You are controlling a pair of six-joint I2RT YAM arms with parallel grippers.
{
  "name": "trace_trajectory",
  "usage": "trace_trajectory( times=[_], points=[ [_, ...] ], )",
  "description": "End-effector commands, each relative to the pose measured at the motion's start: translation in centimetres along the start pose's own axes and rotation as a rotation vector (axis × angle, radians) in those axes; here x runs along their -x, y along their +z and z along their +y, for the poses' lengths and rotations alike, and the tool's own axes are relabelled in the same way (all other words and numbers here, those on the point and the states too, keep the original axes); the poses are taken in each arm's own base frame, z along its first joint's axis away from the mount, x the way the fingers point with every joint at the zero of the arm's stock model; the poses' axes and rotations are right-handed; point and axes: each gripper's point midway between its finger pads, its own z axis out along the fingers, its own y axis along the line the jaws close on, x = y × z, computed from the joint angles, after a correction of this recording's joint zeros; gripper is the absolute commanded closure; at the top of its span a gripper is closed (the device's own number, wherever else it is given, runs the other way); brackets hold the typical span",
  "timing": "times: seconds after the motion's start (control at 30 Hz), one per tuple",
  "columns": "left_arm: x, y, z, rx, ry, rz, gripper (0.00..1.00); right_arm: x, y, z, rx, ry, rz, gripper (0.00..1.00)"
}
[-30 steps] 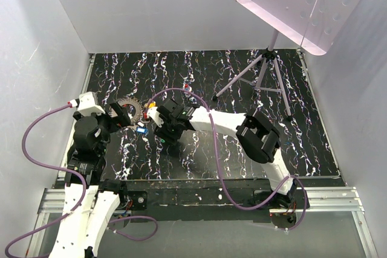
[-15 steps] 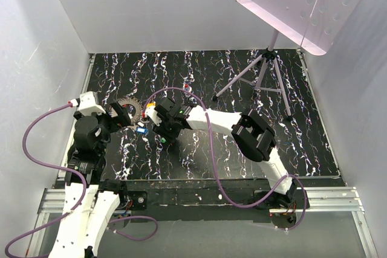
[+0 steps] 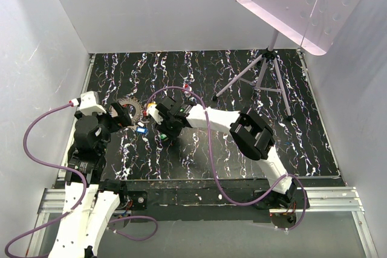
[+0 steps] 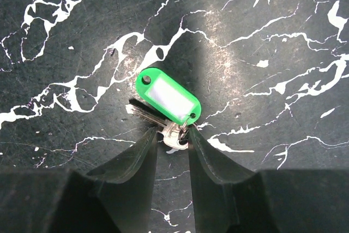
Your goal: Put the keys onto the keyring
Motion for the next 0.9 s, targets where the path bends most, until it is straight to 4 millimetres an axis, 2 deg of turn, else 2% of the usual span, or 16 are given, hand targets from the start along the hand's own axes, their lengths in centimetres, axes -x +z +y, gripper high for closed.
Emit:
trace_trajectory(
  times=[0.0, 0.33, 0.6, 0.87],
  points=[
    [-0.1, 0.3, 0.1, 0.001, 0.012, -0.004, 0.02, 1.0, 0.0, -0.7, -0.011, -0.003, -0.017, 0.65],
    [-0.1, 0.3, 0.0, -0.004, 0.012, -0.003, 0.02, 1.1, -0.4, -0.5, -0.001, -0.003, -0.022, 0.82],
    [-0.4, 0.4, -0.1, -0.011, 0.014, 0.007, 0.02, 2.3, -1.9, -0.3, 0.012, -0.008, -0.064, 0.94],
    [-0.4, 0.5, -0.2, -0.018, 0.016, 0.008, 0.02, 2.9, -3.2, 0.0, 0.065, -0.005, -0.096, 0.98]
  ],
)
